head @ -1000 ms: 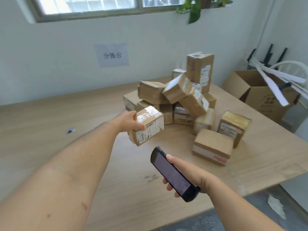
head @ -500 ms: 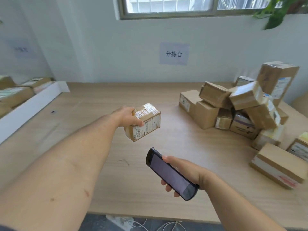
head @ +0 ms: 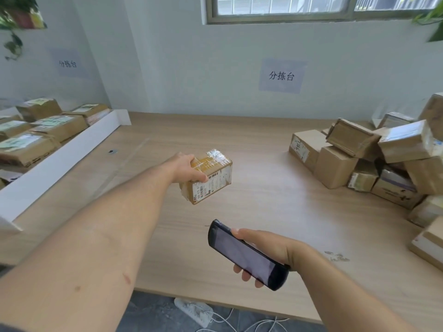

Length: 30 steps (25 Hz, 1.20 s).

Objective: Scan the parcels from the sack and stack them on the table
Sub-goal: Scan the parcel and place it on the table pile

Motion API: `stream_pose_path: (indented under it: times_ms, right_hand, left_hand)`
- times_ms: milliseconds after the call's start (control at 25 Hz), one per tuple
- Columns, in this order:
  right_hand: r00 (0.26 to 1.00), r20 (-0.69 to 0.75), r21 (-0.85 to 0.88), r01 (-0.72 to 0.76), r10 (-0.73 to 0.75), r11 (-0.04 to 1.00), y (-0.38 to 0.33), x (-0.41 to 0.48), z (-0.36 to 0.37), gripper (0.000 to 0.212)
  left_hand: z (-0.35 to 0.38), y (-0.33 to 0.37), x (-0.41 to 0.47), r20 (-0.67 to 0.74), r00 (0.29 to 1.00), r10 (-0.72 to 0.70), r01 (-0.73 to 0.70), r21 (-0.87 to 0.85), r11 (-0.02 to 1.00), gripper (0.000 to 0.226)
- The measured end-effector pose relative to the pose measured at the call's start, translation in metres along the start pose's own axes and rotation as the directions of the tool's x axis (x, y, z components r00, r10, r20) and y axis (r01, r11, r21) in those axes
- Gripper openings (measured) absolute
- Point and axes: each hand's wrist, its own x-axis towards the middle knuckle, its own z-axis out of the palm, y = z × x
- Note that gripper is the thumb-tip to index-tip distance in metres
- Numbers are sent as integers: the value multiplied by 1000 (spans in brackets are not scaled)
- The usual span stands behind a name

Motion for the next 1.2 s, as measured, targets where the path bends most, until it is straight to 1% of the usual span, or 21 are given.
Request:
stream_pose_path:
  times_ms: [80,160,280,360,440,480,520,600,640,760,840,960,1080,1120,1200]
  right_hand:
    - [1000,0,0,9,-9,1000,-4,6,8,68]
    - [1000,4,3,26,-26,1000,-8,11,14,61]
    - [999,4,20,48,-48,999,-13,15,21,57]
    - [997,-46,34,63,-62,997,-20,18,28,58]
    - [985,-148,8,87,-85,996,-28,21,34,57]
    - [979,-181,-8,98,-98,995,-31,23,37,56]
    - [977,-185,-20,102,-104,995,-34,24,41,55]
    - [983,-146,-27,108,-111,994,-38,26,50,55]
    - [986,-117,-38,115,-119,993,-40,27,58,56]
    - [988,-21,-65,149,-151,987,-48,34,91,58]
    - [985,91,-75,156,-149,985,-52,39,120,60]
    - [959,251,-99,162,-133,982,-60,49,166,61]
    - [937,324,-118,175,-129,978,-72,56,214,61]
    - [930,348,-135,177,-120,975,-77,59,233,61]
    - [910,401,-182,190,-103,965,-88,67,270,63]
  left_hand:
    - [-3,-13,0,2,1000,0,0,2,1000,66]
    - [-7,-28,-1,-1,1000,-9,9,1,1000,62]
    - [-11,-46,-10,-23,999,-39,39,-17,999,74]
    - [-12,-60,-25,-49,996,-75,73,-36,997,80]
    - [-10,-79,-45,-60,989,-137,134,-49,990,84]
    - [-8,-90,-58,-62,983,-172,168,-62,984,83]
    - [-5,-103,-74,-66,975,-211,205,-92,974,78]
    - [0,-126,-110,-73,956,-285,272,-150,950,65]
    - [2,-137,-131,-71,939,-336,320,-168,932,64]
    - [3,-163,-194,-88,879,-469,445,-205,872,77]
    - [3,-179,-235,-113,830,-547,524,-181,832,82]
    - [2,-201,-295,-146,736,-661,639,-170,750,79]
    - [0,-233,-345,-145,679,-719,676,-258,690,73]
    - [-1,-248,-363,-153,647,-747,696,-281,660,77]
    - [-9,-275,-394,-160,583,-797,733,-318,601,95]
